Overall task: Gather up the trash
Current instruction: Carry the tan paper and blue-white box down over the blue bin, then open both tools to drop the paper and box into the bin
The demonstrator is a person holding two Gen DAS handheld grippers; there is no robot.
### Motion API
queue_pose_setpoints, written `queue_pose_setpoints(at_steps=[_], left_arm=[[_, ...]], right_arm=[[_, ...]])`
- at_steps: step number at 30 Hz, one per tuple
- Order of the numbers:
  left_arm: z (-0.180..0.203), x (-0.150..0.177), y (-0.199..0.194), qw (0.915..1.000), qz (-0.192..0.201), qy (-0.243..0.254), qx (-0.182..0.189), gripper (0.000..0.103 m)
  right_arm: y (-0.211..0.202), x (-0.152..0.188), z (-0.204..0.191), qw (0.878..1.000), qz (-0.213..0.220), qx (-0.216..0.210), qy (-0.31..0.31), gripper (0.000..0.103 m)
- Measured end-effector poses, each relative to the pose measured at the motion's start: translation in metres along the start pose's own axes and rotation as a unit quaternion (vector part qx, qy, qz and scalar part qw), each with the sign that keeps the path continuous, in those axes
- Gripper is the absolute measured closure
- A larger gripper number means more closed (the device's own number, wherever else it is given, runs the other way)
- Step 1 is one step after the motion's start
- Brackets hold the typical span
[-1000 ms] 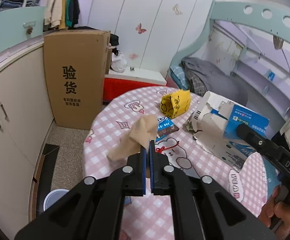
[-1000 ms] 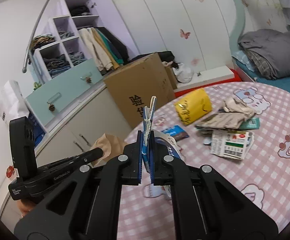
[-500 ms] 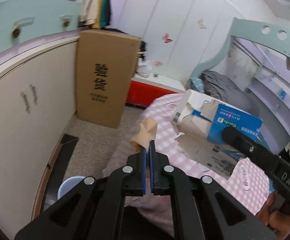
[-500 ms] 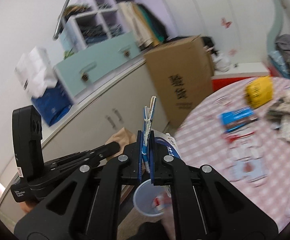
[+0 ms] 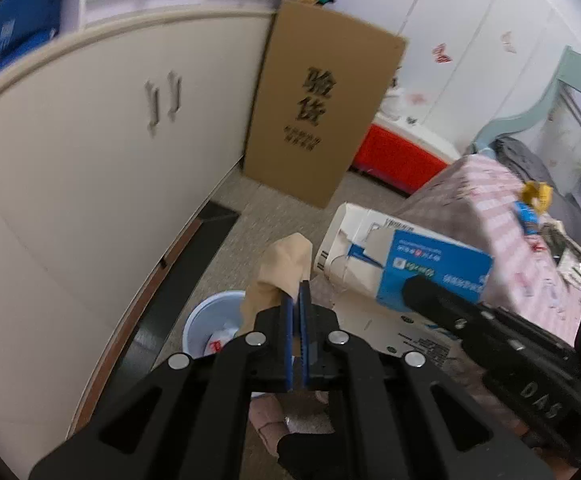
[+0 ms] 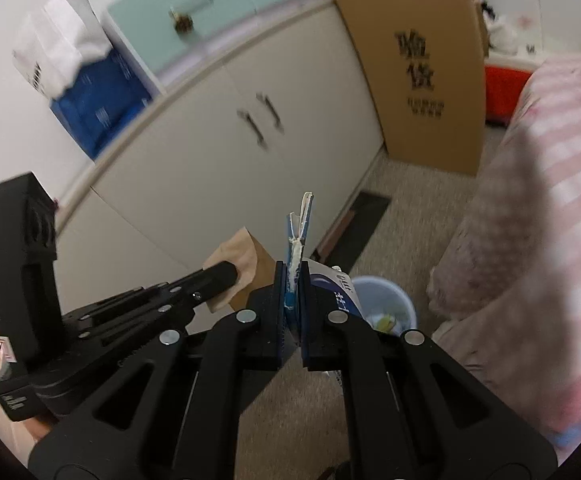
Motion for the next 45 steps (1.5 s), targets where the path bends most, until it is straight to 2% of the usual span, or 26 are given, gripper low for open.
queue_pose_setpoints(at_steps=[7, 8, 11, 17, 26, 29, 33, 45], left_arm=[[-0.036, 0.006, 0.037, 0.9986, -0.033, -0.028, -0.03, 0.1], [-0.039, 0.006, 0.041, 0.9982, -0.036, -0.029, -0.037, 0.1], [-0.05, 0.008, 0.055, 0.9968, -0.055, -0.031, -0.048, 0.1], [-0.063, 0.018, 0.072, 0.9945, -0.078, -0.044, -0.053, 0.1], [-0.041, 0.024, 0.086, 0.9941, -0.093, -0.027, -0.049, 0.1], [-0.038, 0.023, 0.087, 0.9941, -0.094, -0.025, -0.05, 0.1], [-0.033, 0.018, 0.089, 0.994, -0.094, -0.021, -0.051, 0.1], [-0.016, 0.007, 0.091, 0.9941, -0.09, -0.004, -0.061, 0.098]], right_arm=[[0.057, -0.001, 0.003, 0.999, -0.026, 0.015, 0.013, 0.095], [0.063, -0.001, 0.006, 0.999, -0.03, 0.016, 0.019, 0.089], [0.073, -0.001, 0.015, 0.999, -0.024, 0.034, 0.031, 0.033], [0.075, 0.013, 0.031, 0.997, -0.022, 0.067, 0.04, 0.033], [0.056, 0.021, 0.052, 0.992, 0.013, 0.097, 0.078, 0.029], [0.05, 0.021, 0.059, 0.989, 0.027, 0.113, 0.091, 0.023], [0.047, 0.021, 0.062, 0.986, 0.034, 0.13, 0.095, 0.023], [0.037, 0.021, 0.063, 0.983, 0.063, 0.141, 0.101, 0.021]])
Point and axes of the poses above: each gripper's, at about its wrist camera, not at the fingertips, and y roughly the way its jaws point, z to its right, x to its underside, the point moved 3 cm from there along y, roughly the way its jaws point, and after that the axes turned 2 degrees about -z, right-handed, at the moved point
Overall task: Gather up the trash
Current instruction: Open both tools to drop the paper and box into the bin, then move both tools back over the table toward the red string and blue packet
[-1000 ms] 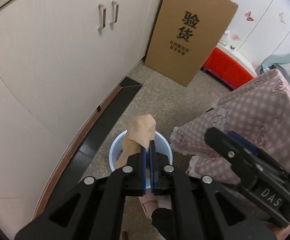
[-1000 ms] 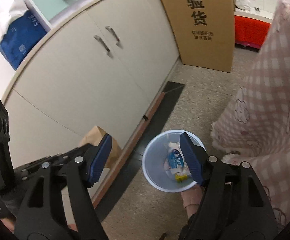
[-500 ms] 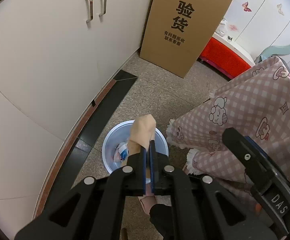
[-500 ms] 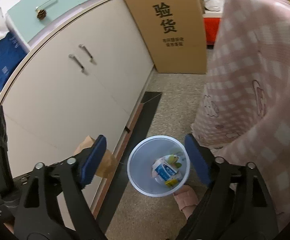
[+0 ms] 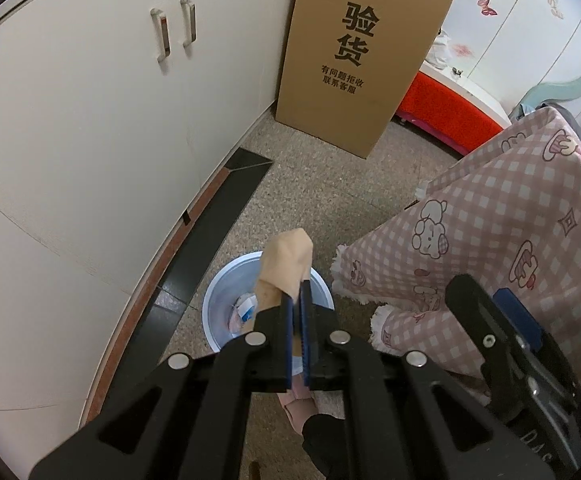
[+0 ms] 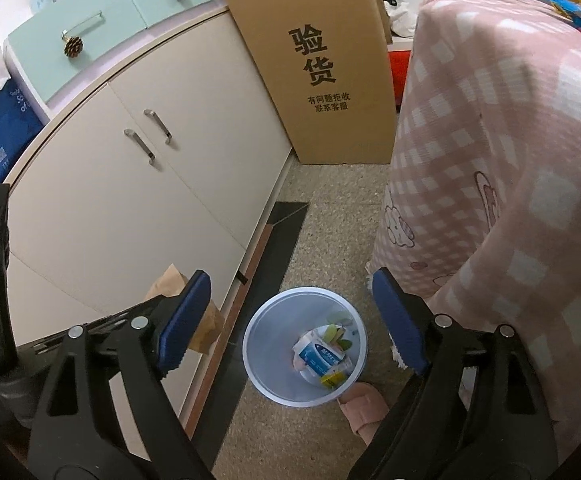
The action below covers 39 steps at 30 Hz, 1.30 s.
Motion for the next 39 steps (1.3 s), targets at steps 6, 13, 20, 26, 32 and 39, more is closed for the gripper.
queue_pose_setpoints(at_steps=[6, 13, 20, 26, 32, 39], left_arm=[[-0.007, -0.004, -0.002, 0.9991, 0.017, -0.028, -0.026, 0.039], [-0.01, -0.002, -0.002, 0.9988, 0.01, -0.036, -0.033, 0.036], [-0.012, 0.001, -0.005, 0.9985, 0.009, -0.036, -0.04, 0.033], [-0.014, 0.006, -0.01, 0.9984, 0.009, -0.037, -0.042, 0.031], [-0.02, 0.017, -0.022, 0.9977, 0.015, -0.04, -0.053, 0.029], [-0.031, 0.017, -0.083, 0.9914, 0.087, -0.07, -0.068, 0.027]], right_arm=[[-0.001, -0.001, 0.006, 1.0, 0.004, -0.007, 0.017, 0.02], [0.0, -0.002, 0.004, 1.0, -0.001, -0.008, 0.013, 0.02], [0.0, -0.002, 0.004, 1.0, -0.003, -0.013, 0.016, 0.02], [0.0, -0.001, 0.004, 1.0, -0.006, -0.018, 0.015, 0.019], [-0.003, -0.001, -0.004, 0.998, -0.015, -0.062, 0.003, 0.018], [-0.046, -0.014, -0.034, 0.991, -0.01, -0.132, -0.004, 0.018]])
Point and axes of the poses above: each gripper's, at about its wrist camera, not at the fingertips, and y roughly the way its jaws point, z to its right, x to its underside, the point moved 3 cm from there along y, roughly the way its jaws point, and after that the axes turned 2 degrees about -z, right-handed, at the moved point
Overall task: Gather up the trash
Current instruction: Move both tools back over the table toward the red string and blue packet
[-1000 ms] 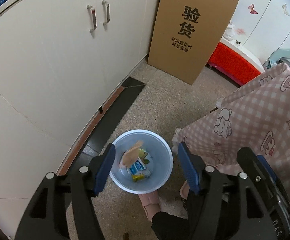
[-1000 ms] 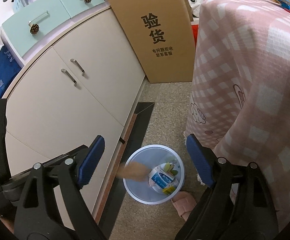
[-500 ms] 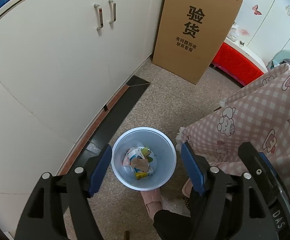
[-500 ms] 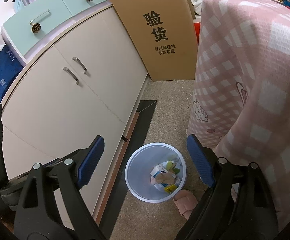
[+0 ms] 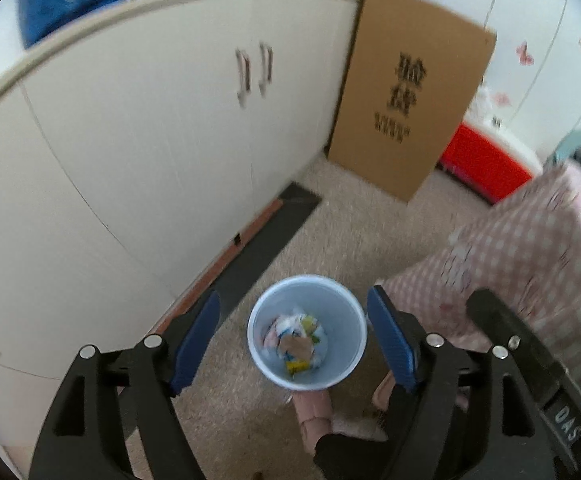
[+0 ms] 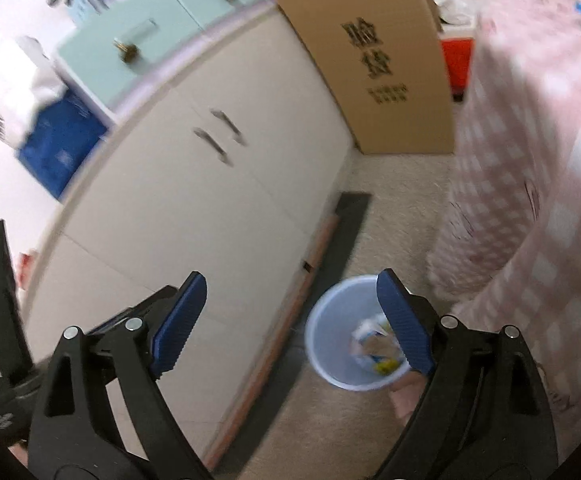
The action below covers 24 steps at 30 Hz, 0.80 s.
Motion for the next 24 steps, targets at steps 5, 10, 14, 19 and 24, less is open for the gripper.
queue_pose_setpoints(at_steps=[5, 10, 14, 19, 24], left_arm=[[0.005, -0.019, -0.053, 0.9975, 0.07, -0.016, 0.0, 0.022], [0.05, -0.031, -0.084, 0.9945, 0.093, 0.012, 0.048, 0.021], [0.116, -0.029, -0.094, 0.9889, 0.092, 0.077, 0.088, 0.021], [0.212, -0.021, -0.095, 0.9738, 0.066, 0.163, 0.144, 0.021], [0.289, 0.001, -0.081, 0.9568, 0.052, 0.248, 0.143, 0.021]], right_arm=[[-0.062, -0.023, -0.028, 0.996, 0.075, -0.042, -0.027, 0.017], [-0.12, -0.047, 0.003, 0.991, 0.13, 0.0, -0.005, 0.014], [-0.16, -0.059, 0.054, 0.984, 0.165, 0.058, 0.023, 0.014], [-0.203, -0.062, 0.128, 0.97, 0.189, 0.141, 0.063, 0.014], [-0.229, -0.06, 0.189, 0.958, 0.182, 0.198, 0.095, 0.014]])
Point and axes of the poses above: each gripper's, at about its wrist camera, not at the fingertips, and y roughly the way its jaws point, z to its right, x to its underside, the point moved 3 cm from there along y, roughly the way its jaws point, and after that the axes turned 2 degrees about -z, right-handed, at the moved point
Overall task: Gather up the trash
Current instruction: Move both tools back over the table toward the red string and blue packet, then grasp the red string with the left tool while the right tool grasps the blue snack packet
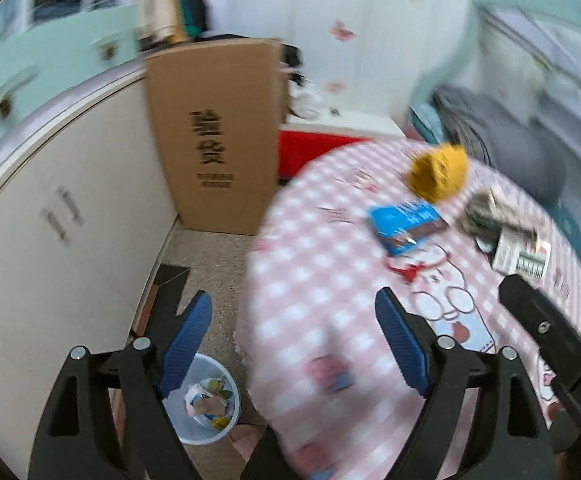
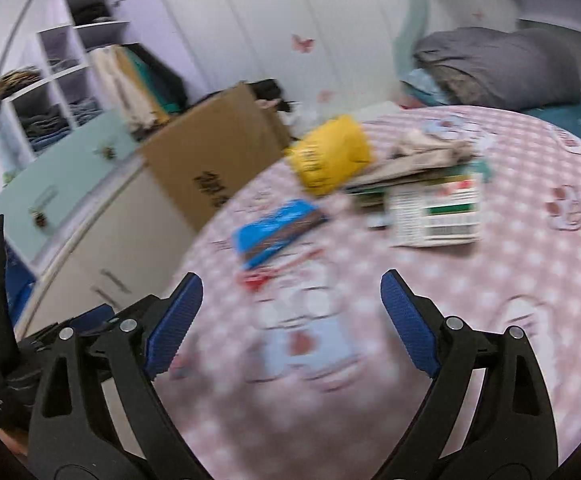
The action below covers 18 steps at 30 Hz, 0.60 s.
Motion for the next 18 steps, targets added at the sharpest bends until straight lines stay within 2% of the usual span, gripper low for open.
queue_pose_setpoints(at_steps=[6, 9, 14, 15, 16, 17, 18], left_arm=[[0.059, -0.003, 0.037, 0.9958, -0.032, 0.079, 0.031, 0.021], [0.08, -0.004, 0.047, 0.9921, -0.038, 0.109, 0.048, 0.031], [0.091, -0.01, 0.066, 0.9891, -0.062, 0.115, 0.068, 0.059], [0.091, -0.011, 0.068, 0.9886, -0.066, 0.116, 0.07, 0.067], [0.091, -0.013, 0.069, 0.989, -0.061, 0.118, 0.065, 0.08], [0.09, -0.013, 0.07, 0.9888, -0.063, 0.119, 0.064, 0.085], [0.09, -0.015, 0.071, 0.9885, -0.063, 0.119, 0.068, 0.097]], right_arm=[[0.005, -0.009, 0.038, 0.999, -0.019, 0.023, 0.012, 0.014], [0.007, -0.012, 0.049, 0.999, -0.027, 0.025, 0.018, 0.014], [0.009, -0.013, 0.053, 0.999, -0.035, 0.024, 0.013, 0.014], [0.01, -0.013, 0.051, 0.999, -0.037, 0.022, 0.013, 0.014], [0.012, -0.014, 0.052, 0.999, -0.038, 0.021, 0.014, 0.014], [0.013, -0.014, 0.05, 0.999, -0.039, 0.022, 0.013, 0.014], [0.014, -0.015, 0.048, 0.999, -0.039, 0.022, 0.011, 0.014]])
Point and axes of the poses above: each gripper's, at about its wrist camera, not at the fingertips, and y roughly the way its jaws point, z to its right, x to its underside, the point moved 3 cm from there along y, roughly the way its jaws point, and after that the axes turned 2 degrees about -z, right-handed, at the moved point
